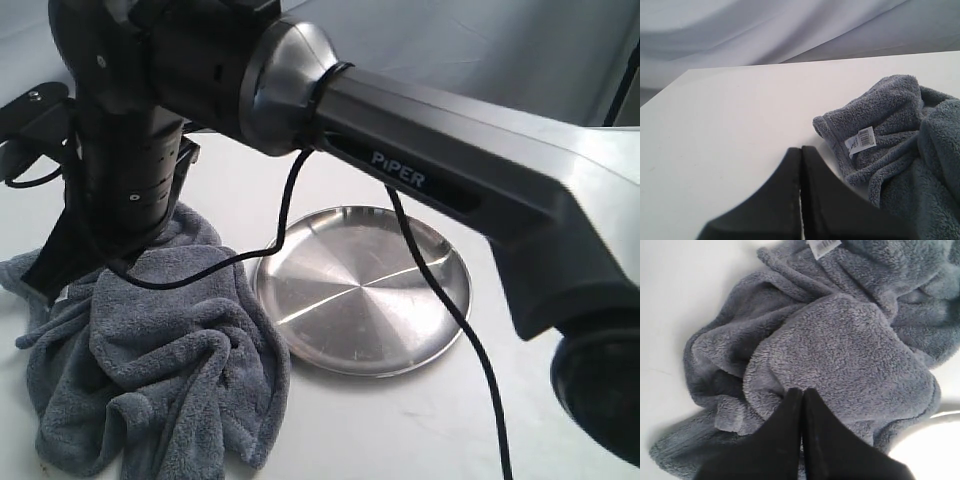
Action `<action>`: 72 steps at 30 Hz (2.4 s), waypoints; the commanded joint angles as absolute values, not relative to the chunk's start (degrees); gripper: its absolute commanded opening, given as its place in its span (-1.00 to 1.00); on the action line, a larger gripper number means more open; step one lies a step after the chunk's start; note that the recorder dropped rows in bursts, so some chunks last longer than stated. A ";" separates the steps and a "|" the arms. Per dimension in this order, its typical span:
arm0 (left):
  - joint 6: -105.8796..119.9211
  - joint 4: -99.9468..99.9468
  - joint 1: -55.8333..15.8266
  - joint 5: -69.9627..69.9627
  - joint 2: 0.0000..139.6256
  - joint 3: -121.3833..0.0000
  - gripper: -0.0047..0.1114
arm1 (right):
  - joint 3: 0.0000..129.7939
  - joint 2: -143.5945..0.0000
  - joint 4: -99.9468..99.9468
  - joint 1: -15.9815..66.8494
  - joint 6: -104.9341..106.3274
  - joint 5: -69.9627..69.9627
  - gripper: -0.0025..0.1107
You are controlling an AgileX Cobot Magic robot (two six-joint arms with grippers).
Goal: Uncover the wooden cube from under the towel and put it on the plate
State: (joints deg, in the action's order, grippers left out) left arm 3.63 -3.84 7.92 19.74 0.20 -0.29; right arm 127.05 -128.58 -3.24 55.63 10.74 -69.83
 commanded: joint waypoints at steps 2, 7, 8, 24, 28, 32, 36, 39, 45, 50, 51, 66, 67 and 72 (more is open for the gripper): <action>3.49 -3.58 8.00 19.41 0.00 0.00 -0.92 | 127.71 -128.55 -3.36 51.26 8.50 -69.96 -0.96; 3.49 -3.58 8.00 19.41 0.00 0.00 -0.92 | 127.71 -128.55 -3.65 46.15 8.99 -69.96 -0.96; 3.49 -3.58 8.00 19.41 0.00 0.00 -0.92 | 127.71 -128.55 -3.65 44.98 9.37 -69.96 -0.96; 3.49 -3.58 8.00 19.41 0.00 0.00 -0.92 | 116.86 -121.60 -3.01 40.98 12.04 -69.96 -0.96; 3.49 -3.58 8.00 19.41 0.00 0.00 -0.92 | 107.69 -117.40 -2.34 40.98 14.50 -69.96 -0.96; 3.49 -3.58 8.00 19.41 0.00 0.00 -0.92 | 101.64 -114.31 0.00 41.95 14.62 -69.96 -0.96; 3.49 -3.58 8.00 19.41 0.00 0.00 -0.92 | 95.79 -111.73 0.00 45.41 14.62 -69.96 -0.96; 3.49 -3.58 8.00 19.41 0.00 0.00 -0.92 | 93.31 -111.59 0.00 48.55 14.52 -69.96 -0.96; 3.49 -3.58 8.00 19.41 0.00 0.00 -0.92 | 92.44 -111.59 -0.84 54.46 14.52 -68.92 -0.96; 3.49 -3.58 8.00 19.41 0.00 0.00 -0.92 | 92.44 -111.59 -1.80 59.35 14.52 -61.66 -0.96; 3.49 -3.58 8.00 19.41 0.00 0.00 -0.92 | 92.44 -111.59 -2.51 60.18 14.52 -59.91 -0.96; 3.49 -3.58 8.00 19.41 0.00 0.00 -0.92 | 114.33 -119.74 -3.24 57.80 6.28 -65.13 -0.96; 3.49 -3.58 8.00 19.41 0.00 0.00 -0.92 | 114.80 -119.36 -1.82 57.00 4.61 -67.63 -0.96; 3.49 -3.58 8.00 19.41 0.00 0.00 -0.92 | 112.99 -116.94 -1.02 51.66 1.18 -69.96 -0.96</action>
